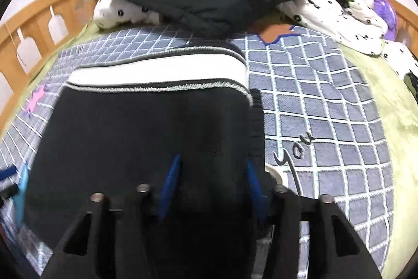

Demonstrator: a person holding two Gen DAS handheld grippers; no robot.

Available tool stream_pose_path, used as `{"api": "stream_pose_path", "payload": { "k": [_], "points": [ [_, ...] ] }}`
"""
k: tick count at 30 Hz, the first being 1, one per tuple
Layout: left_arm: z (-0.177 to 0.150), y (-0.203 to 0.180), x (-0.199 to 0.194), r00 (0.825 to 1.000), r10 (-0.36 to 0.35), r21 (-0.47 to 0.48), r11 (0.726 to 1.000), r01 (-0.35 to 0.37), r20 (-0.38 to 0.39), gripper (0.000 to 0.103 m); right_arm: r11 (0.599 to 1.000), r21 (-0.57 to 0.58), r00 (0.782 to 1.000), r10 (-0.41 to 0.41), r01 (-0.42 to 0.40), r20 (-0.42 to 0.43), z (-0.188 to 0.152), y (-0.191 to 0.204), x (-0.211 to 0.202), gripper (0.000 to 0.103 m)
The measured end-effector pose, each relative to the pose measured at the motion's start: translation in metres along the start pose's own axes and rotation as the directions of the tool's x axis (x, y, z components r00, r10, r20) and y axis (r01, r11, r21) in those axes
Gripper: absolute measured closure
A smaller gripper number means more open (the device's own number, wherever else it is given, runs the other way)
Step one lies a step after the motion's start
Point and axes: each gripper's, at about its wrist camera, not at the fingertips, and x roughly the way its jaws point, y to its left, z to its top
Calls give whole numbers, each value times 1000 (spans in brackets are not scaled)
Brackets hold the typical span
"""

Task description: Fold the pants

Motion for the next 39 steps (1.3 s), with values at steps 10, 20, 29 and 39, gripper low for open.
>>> {"api": "stream_pose_path", "payload": {
  "k": [10, 20, 29, 39],
  "points": [
    [38, 13, 25, 996, -91, -54, 994, 90, -9, 45, 993, 105, 998, 59, -62, 33, 8, -29, -22, 71],
    [53, 9, 104, 953, -267, -159, 957, 244, -146, 44, 969, 158, 965, 213, -189, -154, 20, -52, 38, 35],
    [60, 7, 122, 934, -339, -260, 918, 300, -117, 79, 944, 196, 938, 299, -264, -177, 20, -47, 58, 37],
    [112, 24, 53, 921, -390, -228, 896, 381, 6, 88, 921, 292, 957, 284, -256, -56, 35, -24, -10, 79]
  ]
}}
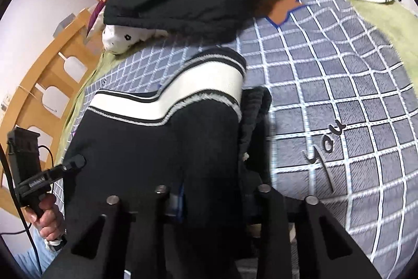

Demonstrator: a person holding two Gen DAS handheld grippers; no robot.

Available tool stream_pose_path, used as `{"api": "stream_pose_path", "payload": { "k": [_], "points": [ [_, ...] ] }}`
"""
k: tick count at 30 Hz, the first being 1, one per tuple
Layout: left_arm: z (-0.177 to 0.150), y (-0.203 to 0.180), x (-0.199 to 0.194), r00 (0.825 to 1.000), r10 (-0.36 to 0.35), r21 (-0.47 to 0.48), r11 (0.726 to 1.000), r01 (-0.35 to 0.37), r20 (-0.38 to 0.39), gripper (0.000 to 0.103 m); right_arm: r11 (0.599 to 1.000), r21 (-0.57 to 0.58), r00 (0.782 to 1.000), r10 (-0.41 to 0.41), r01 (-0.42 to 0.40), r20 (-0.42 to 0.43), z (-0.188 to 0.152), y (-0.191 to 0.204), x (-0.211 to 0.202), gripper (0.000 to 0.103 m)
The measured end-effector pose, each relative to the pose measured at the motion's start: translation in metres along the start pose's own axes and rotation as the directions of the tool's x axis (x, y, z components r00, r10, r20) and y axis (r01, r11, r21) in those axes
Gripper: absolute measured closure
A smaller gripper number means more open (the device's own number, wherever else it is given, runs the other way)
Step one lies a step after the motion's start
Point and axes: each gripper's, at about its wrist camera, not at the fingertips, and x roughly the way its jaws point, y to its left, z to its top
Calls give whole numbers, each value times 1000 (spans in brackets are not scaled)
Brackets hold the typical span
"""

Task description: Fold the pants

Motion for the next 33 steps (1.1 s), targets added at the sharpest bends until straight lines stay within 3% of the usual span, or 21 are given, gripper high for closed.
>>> {"api": "stream_pose_path", "payload": {
  "k": [5, 9, 11, 14, 15, 18, 20, 22, 23, 25, 29, 31, 32, 33],
  "points": [
    [23, 35, -73, 996, 62, 10, 998, -63, 61, 88, 992, -7, 991, 125, -125, 39, -1, 65, -9, 80],
    [20, 70, -107, 983, 178, 48, 983, -179, 34, 87, 970, -31, 971, 240, -240, 8, -7, 116, 12, 80],
    [9, 94, -104, 974, 224, 57, 973, -224, 0, 87, 967, -65, 969, 247, -248, -13, -18, 134, 32, 80],
    [-13, 134, -77, 963, 263, -7, 965, -264, -65, 77, 985, -78, 987, 154, -157, -48, -35, 138, 69, 76],
    [-18, 142, -66, 956, 285, -4, 958, -286, -72, 72, 990, -125, 998, 64, -66, -18, -40, 136, 80, 71],
    [-20, 142, -56, 942, 327, 54, 945, -323, -74, 64, 980, -201, 1000, 13, -7, 28, -46, 138, 82, 68],
    [-15, 136, -67, 927, 372, 84, 926, -368, -44, 65, 953, -295, 997, -56, 71, 58, -49, 157, 72, 65],
    [-10, 124, -88, 903, 425, 112, 896, -430, 61, 62, 928, -341, 987, -118, 149, 110, -48, 166, 58, 64],
    [-5, 117, -98, 893, 432, 132, 885, -446, 126, 53, 918, -359, 981, -125, 170, 145, -47, 170, 49, 64],
    [6, 107, -104, 887, 418, 157, 880, -449, 194, 51, 905, -379, 970, -123, 195, 208, -40, 178, 36, 64],
    [36, 88, -79, 904, 374, 232, 878, -418, 209, 51, 899, -411, 972, -60, 152, 227, -18, 204, 43, 65],
    [41, 83, -61, 892, 398, 273, 853, -446, 213, 51, 875, -460, 975, -52, 149, 216, -13, 217, 60, 65],
    [41, 88, -44, 877, 434, 283, 831, -479, 209, 51, 863, -479, 976, -61, 157, 210, -11, 219, 72, 65],
    [41, 95, -33, 872, 450, 281, 826, -488, 190, 51, 852, -489, 975, -99, 187, 199, -9, 217, 92, 64]
  ]
}}
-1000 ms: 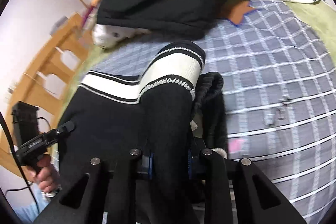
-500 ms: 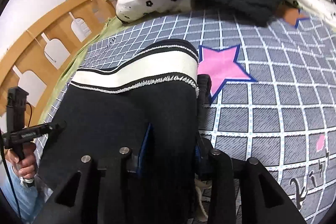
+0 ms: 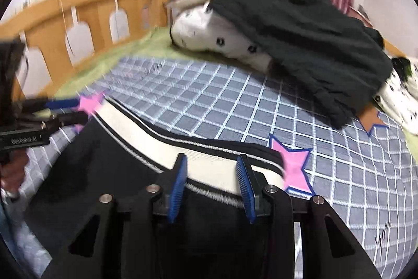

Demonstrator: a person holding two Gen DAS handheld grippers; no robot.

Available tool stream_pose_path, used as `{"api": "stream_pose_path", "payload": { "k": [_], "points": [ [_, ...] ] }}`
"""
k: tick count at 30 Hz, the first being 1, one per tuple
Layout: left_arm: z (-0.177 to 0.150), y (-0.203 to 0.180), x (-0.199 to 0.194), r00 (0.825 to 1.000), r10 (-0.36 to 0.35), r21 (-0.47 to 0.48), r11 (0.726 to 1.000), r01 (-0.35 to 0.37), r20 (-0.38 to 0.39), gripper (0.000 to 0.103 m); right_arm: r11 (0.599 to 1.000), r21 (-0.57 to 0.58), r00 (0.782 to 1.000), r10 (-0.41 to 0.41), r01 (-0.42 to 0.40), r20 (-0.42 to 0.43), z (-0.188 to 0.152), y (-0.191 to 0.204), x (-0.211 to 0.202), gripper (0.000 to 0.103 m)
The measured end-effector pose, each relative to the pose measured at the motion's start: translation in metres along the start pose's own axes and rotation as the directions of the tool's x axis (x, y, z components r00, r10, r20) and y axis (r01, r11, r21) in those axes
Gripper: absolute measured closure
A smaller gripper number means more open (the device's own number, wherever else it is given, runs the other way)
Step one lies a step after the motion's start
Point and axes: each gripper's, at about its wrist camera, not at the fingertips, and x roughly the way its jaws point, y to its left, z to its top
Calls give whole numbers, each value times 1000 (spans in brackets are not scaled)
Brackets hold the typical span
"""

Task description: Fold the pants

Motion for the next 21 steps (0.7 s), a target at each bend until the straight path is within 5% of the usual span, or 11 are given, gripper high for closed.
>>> {"api": "stream_pose_path", "payload": {
  "k": [2, 21],
  "points": [
    [-11, 7, 27, 998, -12, -33, 999, 10, -60, 51, 998, -5, 997, -57, 56, -45, -12, -3, 28, 66],
    [-18, 2, 31, 999, -18, -21, 1000, 17, -39, 41, 999, 36, 1000, -3, 2, 31, -21, -8, 19, 66]
  ]
}}
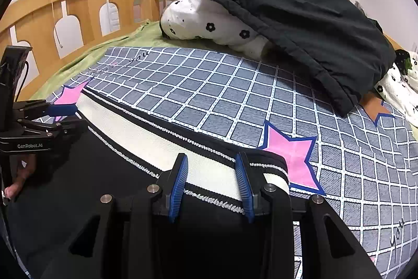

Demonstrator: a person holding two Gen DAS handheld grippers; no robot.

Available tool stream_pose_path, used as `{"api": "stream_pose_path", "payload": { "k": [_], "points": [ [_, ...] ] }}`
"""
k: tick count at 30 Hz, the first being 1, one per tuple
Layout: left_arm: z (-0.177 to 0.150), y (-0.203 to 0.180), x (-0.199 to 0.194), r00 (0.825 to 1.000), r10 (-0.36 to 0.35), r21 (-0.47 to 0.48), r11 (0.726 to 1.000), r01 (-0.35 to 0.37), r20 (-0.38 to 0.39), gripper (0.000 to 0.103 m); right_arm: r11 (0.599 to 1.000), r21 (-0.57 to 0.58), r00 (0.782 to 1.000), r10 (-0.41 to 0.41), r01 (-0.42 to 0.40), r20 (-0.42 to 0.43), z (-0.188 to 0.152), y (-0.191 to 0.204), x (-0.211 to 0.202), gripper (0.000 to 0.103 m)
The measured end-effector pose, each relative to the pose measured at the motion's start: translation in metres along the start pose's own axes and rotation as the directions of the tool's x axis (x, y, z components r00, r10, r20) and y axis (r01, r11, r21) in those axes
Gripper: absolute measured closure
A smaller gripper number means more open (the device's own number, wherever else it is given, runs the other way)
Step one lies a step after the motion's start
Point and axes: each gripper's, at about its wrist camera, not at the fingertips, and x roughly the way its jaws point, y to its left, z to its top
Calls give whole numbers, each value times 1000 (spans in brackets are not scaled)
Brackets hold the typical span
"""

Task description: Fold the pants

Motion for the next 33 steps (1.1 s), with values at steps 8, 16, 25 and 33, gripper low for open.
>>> {"api": "stream_pose_path", "payload": {
  "k": [8, 16, 25, 33],
  "points": [
    [-1, -4, 1, 1000, -9, 15, 1000, 9, -5, 33, 1000, -13, 1000, -7, 7, 7, -1, 3, 0, 64],
    [-2, -5, 1, 1000, -3, 24, 1000, 3, -2, 32, 1000, -22, 1000, 2, -2, 14, -2, 3, 0, 61],
    [-1, -5, 1, 1000, -6, 31, 999, 6, -6, 30, 999, -40, 1000, -1, 1, 12, -3, 5, 0, 57],
    [-1, -11, -8, 1000, -12, 45, 999, 13, -13, 31, 1000, -29, 1000, 1, -2, -29, 3, 4, -7, 57]
  ]
}}
